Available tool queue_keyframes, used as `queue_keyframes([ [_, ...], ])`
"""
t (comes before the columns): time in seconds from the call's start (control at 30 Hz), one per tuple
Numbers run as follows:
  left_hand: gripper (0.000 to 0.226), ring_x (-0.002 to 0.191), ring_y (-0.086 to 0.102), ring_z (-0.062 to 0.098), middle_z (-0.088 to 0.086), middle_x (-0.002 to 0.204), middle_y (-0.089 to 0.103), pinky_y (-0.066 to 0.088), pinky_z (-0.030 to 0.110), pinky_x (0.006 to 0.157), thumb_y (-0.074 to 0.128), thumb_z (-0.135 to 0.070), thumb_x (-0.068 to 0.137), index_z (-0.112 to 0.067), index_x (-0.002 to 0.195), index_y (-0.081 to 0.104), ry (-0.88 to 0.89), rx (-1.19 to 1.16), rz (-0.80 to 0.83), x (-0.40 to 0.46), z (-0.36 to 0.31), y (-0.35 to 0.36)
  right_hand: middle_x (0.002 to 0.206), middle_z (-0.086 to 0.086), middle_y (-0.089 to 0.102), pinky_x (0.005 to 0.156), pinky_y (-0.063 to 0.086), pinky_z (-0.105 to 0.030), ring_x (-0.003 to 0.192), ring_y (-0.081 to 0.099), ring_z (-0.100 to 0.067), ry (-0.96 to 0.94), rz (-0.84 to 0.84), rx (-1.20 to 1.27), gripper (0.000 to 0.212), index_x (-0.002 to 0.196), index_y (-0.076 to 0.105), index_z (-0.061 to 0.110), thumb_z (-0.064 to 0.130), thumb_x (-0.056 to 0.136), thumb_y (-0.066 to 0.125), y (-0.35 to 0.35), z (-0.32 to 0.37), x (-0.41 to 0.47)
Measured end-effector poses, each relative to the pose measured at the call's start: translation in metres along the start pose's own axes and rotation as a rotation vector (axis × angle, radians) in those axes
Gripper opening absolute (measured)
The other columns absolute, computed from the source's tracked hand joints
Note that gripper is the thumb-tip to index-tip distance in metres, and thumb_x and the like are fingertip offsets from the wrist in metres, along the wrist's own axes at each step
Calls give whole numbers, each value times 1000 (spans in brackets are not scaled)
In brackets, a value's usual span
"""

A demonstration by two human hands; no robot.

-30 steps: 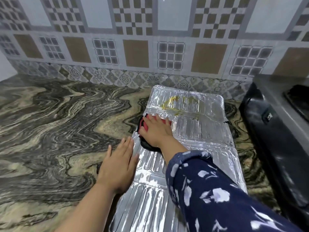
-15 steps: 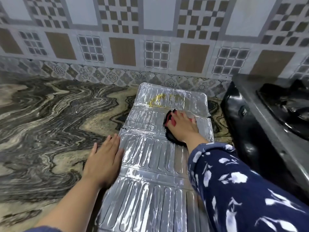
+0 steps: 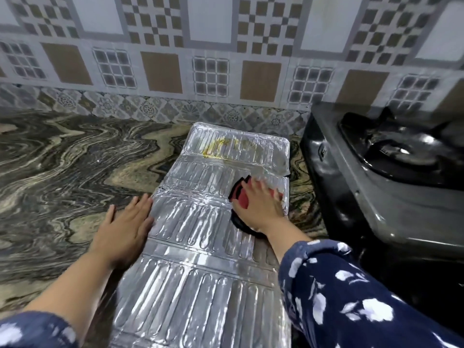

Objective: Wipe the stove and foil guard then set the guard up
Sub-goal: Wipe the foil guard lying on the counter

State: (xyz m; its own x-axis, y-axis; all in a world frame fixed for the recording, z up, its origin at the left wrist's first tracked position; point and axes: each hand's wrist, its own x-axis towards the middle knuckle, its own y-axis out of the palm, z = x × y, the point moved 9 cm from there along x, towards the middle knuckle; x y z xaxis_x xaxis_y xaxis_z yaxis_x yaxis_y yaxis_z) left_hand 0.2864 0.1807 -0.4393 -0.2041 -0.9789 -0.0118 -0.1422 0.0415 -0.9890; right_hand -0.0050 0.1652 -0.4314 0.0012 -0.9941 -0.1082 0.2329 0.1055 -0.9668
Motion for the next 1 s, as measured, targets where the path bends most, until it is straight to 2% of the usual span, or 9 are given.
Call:
queue_keyframes([
  [0.07, 76, 139, -6, -3, -18, 155, -4, -10, 42, 116, -6, -58, 82, -28, 151, 2, 3, 48, 17, -6, 8, -2, 162, 0, -5, 117, -10, -51, 148, -13, -23, -31, -17, 17, 74, 153, 8, 26, 63, 92, 28, 0, 11, -12],
  [0.17, 87, 142, -7, 1, -18, 153, -9, -10, 46, 117, -15, -65, 74, -27, 150, -1, 0, 152, 57, -7, 15, -5, 162, 1, 3, 119, -4, -47, 149, -5, -22, -83, -48, 24, 70, 151, 15, 27, 59, 92, 34, -1, 23, -23],
  [0.3, 82, 145, -3, 4, -11, 158, -1, -9, 49, 116, -1, -64, 81, -22, 152, 5, -72, 63, 18, 5, -1, -12, 162, -2, 8, 118, 4, -43, 147, 9, -23, -147, -102, 53, 63, 151, 16, 30, 54, 94, 33, -2, 27, -26],
  [0.43, 65, 147, -3, 8, -5, 160, -1, -6, 50, 117, 15, -51, 97, -18, 152, 6, -113, -23, 29, 36, -35, -2, 162, -1, 7, 118, -1, -38, 149, 5, -20, -143, -72, 45, 62, 151, 17, 30, 55, 96, 29, 3, 24, -24],
  [0.57, 63, 147, -3, 10, -4, 161, -1, 1, 47, 118, 17, -47, 98, -16, 152, 5, -144, -58, 3, 45, -38, 6, 162, -1, 1, 120, -4, -43, 149, -2, -21, -76, -37, 4, 64, 153, 13, 27, 54, 96, 25, 9, 34, -16],
  [0.8, 60, 146, -9, 7, -8, 160, -7, -3, 45, 119, 13, -44, 99, -18, 152, 1, -141, -106, 23, 45, -35, 7, 162, 6, 3, 119, -4, -43, 149, -1, -18, -288, 18, 20, 60, 151, 16, 38, 61, 96, 19, 16, 82, 38],
  [0.9, 60, 145, -12, 5, -9, 159, -10, -5, 44, 119, 12, -45, 98, -19, 152, -1, -138, -114, 44, 44, -34, 10, 162, 7, 3, 119, -2, -44, 149, 1, -17, -274, 20, 0, 61, 150, 14, 40, 63, 95, 18, 10, 67, 71],
  [1.0, 61, 145, -12, 5, -9, 159, -11, -6, 44, 119, 12, -47, 98, -20, 151, -2, -139, -124, 47, 44, -33, 10, 162, 7, 2, 118, -3, -46, 149, 1, -18, -183, -12, -18, 64, 151, 12, 38, 66, 93, 17, -2, 35, 84],
])
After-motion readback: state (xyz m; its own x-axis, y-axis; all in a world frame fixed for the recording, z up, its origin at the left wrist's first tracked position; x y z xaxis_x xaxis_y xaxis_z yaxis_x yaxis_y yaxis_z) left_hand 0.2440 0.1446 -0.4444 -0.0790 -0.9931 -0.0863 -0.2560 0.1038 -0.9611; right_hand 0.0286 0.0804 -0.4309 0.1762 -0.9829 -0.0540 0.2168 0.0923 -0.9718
